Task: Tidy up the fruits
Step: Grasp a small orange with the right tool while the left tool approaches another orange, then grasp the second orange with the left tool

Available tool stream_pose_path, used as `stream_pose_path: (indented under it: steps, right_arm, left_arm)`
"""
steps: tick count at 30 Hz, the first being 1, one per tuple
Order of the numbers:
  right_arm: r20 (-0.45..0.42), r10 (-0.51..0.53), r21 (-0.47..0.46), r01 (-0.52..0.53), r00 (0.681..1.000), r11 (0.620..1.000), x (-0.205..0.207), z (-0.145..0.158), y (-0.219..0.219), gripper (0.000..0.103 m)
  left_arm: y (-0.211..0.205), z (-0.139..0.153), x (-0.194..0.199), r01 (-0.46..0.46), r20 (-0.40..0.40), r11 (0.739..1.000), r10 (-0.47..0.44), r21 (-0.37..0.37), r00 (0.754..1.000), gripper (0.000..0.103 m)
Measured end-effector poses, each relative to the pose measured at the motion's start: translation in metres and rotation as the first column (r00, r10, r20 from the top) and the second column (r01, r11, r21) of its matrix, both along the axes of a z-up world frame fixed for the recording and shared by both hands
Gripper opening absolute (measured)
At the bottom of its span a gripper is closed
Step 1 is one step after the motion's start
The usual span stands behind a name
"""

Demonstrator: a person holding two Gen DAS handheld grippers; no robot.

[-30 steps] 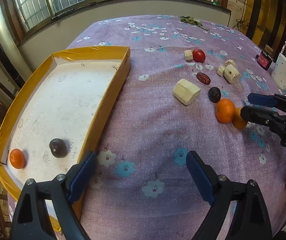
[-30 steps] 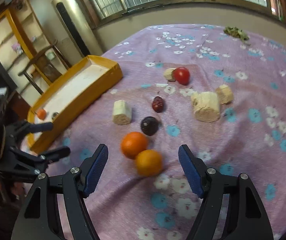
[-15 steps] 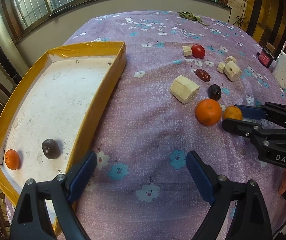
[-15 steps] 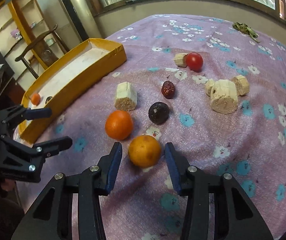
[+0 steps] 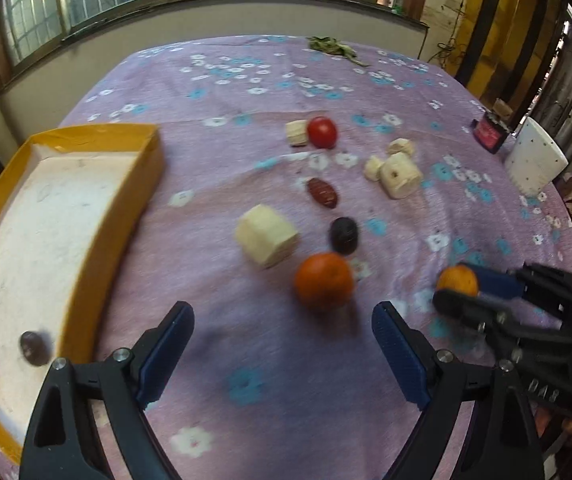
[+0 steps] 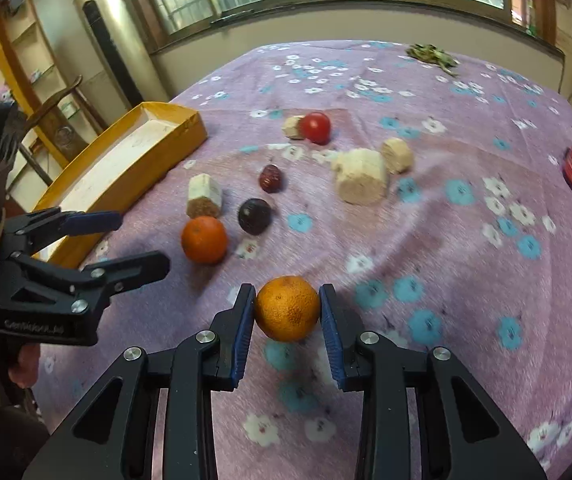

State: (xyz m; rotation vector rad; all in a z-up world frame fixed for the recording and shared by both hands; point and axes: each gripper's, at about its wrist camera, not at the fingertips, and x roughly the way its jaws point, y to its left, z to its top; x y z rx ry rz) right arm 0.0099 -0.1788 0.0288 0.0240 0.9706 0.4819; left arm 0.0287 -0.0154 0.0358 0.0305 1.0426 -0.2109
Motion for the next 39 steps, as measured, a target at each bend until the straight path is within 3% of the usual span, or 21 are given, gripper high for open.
stream_pose_path:
  steps: [2,4,6,8,15,24,31,39]
  right_arm:
    - [-0.005,-0.014,0.006,0.014,1.0,1.0,-0.003,0.0,-0.006,0.032]
    - [-0.01,-0.024,0.013,0.025,1.0,1.0,-0.004,0.0,-0.01,0.032]
    - [-0.013,-0.032,0.017,0.032,0.999,0.999,-0.006,0.0,-0.012,0.032]
    - [-0.015,-0.036,0.023,0.036,0.999,0.999,-0.007,0.0,-0.014,0.032]
    - [0.01,-0.046,0.024,0.046,0.999,0.999,-0.015,0.005,-0.014,0.032]
    - [0.109,-0.069,-0.026,0.072,0.992,0.997,-0.031,0.03,0.009,0.032]
    - [0.062,-0.118,-0.016,0.119,0.991,0.993,-0.032,0.025,0.032,0.032]
    - [0.06,-0.11,-0.007,0.11,0.992,0.994,-0.028,0.033,0.077,0.032]
  left_arm:
    - [-0.01,-0.004,0.007,0.006,-0.004,1.0,-0.006,-0.002,1.0,0.091]
    - [-0.016,-0.01,0.015,0.0,-0.01,1.0,0.0,0.006,1.0,0.079]
    - [-0.017,-0.019,0.022,0.008,-0.063,1.0,-0.01,-0.029,0.998,0.042]
    - [-0.015,-0.018,0.02,-0.003,-0.042,0.999,0.001,-0.05,0.999,0.039]
    - [0.003,-0.015,0.003,-0.044,-0.069,0.994,0.037,-0.102,0.997,0.038]
    - [0.03,0.012,-0.027,-0.014,0.007,0.995,0.015,-0.103,1.0,0.038]
    - [0.055,0.032,-0.034,0.037,0.072,0.993,-0.03,-0.109,0.997,0.038]
    - [0.1,0.039,-0.035,0.02,0.093,0.992,-0.008,-0.121,0.996,0.038]
